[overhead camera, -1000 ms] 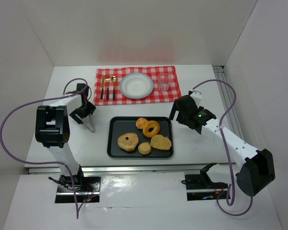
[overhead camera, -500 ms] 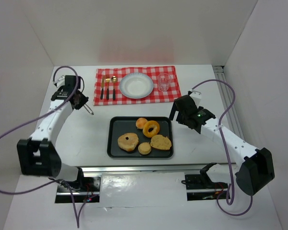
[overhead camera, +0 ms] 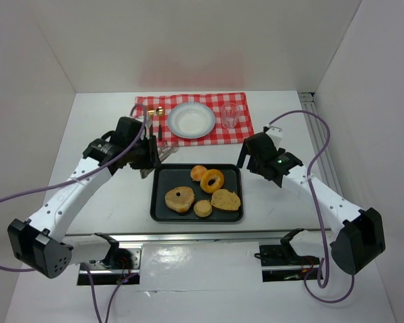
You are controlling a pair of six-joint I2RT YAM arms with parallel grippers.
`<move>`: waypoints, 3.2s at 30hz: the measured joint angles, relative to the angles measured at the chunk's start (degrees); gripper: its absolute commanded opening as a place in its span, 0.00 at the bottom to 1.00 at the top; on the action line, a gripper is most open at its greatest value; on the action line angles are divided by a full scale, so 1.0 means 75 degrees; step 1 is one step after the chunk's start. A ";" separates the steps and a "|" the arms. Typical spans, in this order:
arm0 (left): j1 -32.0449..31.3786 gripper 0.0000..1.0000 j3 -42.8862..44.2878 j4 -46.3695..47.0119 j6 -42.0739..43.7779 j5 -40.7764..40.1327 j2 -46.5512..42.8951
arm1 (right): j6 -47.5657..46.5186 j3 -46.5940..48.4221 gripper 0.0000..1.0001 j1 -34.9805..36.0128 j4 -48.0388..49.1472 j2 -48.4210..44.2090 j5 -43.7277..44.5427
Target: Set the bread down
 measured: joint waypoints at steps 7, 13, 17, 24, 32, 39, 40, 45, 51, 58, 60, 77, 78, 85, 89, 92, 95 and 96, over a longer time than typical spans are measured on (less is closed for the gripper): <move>-0.1600 0.53 0.0609 -0.0746 0.0338 0.0312 -0.0268 | -0.0050 0.0058 1.00 0.0000 -0.0035 -0.0122 -0.0061; -0.2416 0.53 0.0650 -0.0979 0.0565 0.0673 -0.0370 | -0.0052 0.0204 1.00 0.0000 -0.0067 -0.0239 -0.0032; -0.2658 0.53 0.0600 -0.1055 0.0831 0.1166 -0.0396 | -0.0052 0.0268 1.00 0.0000 -0.0096 -0.0274 0.0009; -0.2734 0.56 0.0405 -0.1492 0.0982 0.1198 -0.0396 | -0.0050 0.0283 1.00 0.0000 -0.0099 -0.0274 0.0009; -0.2736 0.62 0.0134 -0.1268 0.0901 0.0895 -0.0391 | -0.0050 0.0283 1.00 0.0000 -0.0096 -0.0274 -0.0003; -0.2734 0.59 0.0009 -0.0612 0.0729 0.0883 -0.0041 | -0.0050 0.0283 1.00 0.0000 -0.0096 -0.0271 -0.0003; -0.2736 0.58 -0.0023 -0.0527 0.0726 0.0880 0.0020 | -0.0050 0.0283 1.00 0.0000 -0.0096 -0.0271 -0.0006; -0.2774 0.55 -0.0265 -0.0271 0.0691 0.0761 0.0195 | -0.0050 0.0283 1.00 0.0000 -0.0096 -0.0271 -0.0017; -0.2917 0.53 -0.0291 -0.0166 0.0562 0.0667 0.0289 | -0.0050 0.0283 1.00 0.0000 -0.0090 -0.0271 -0.0090; -0.2952 0.51 -0.0388 -0.0111 0.0557 0.0577 0.0388 | -0.0050 0.0283 1.00 0.0000 -0.0085 -0.0268 -0.0181; -0.2952 0.51 -0.0388 -0.0102 0.0557 0.0536 0.0469 | -0.0050 0.0283 1.00 0.0000 -0.0076 -0.0268 -0.0192; -0.2865 0.11 0.1081 -0.0912 0.0606 -0.0152 0.0557 | -0.0050 0.0283 1.00 0.0000 -0.0064 -0.0265 -0.0204; -0.2728 0.11 0.1247 -0.0898 0.0586 -0.0230 0.0565 | -0.0050 0.0283 1.00 0.0000 -0.0064 -0.0265 -0.0210; -0.0653 0.11 0.1985 -0.0023 0.0283 -0.0440 0.1443 | -0.0050 0.0283 1.00 0.0000 -0.0012 -0.0259 -0.0289; 0.0140 0.11 0.2801 0.0478 0.0067 -0.0233 0.2885 | -0.0050 0.0283 1.00 0.0000 0.0000 -0.0184 -0.0350; 0.0443 0.12 0.3491 0.0793 -0.0079 -0.0029 0.4036 | -0.0047 0.0283 1.00 0.0000 -0.0006 -0.0125 -0.0353; 0.0539 0.35 0.3963 0.0924 -0.0087 0.0248 0.4876 | -0.0044 0.0283 1.00 0.0000 -0.0006 -0.0137 -0.0344; 0.0554 0.41 0.4074 0.0950 -0.0085 0.0347 0.5088 | -0.0032 0.0283 1.00 0.0000 -0.0006 -0.0140 -0.0341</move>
